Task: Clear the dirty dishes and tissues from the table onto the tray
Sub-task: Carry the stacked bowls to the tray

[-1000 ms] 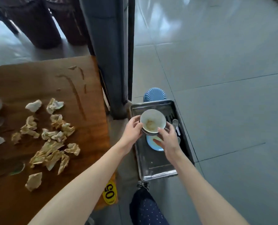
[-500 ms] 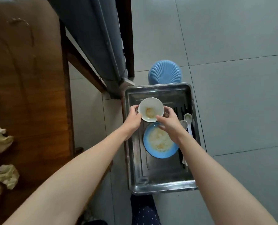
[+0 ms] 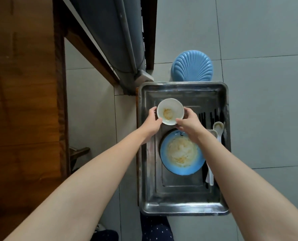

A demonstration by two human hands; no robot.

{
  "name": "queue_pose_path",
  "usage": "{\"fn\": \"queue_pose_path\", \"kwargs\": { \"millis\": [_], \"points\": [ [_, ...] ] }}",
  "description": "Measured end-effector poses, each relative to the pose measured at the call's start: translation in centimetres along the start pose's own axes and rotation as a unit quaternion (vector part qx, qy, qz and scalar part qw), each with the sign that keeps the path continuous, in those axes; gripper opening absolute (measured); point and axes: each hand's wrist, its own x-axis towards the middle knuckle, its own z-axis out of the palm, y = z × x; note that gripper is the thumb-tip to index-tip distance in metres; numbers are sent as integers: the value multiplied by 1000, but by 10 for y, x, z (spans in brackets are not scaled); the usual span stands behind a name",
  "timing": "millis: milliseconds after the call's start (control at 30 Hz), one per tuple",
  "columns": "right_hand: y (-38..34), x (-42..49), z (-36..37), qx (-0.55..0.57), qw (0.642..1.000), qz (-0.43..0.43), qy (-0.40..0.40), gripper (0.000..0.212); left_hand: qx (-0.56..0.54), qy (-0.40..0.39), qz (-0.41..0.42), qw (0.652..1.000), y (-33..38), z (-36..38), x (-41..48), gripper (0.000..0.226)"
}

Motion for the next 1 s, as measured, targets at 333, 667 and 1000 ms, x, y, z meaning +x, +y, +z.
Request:
{"fn": "queue_pose_path", "kwargs": {
  "millis": [333,667,1000],
  "points": [
    [-40,-104,7,-25,997,-46,61,59,-8,7,28,1000,29,-35,-86,60],
    [-91,-293,88,47,986,-153,33,48,-58,82,163,981,27,-121,-270,46],
    [-110,-428,250,-34,964,-259,-56,39,-172,171,229,943,-61,-264,-444,36]
  ]
}}
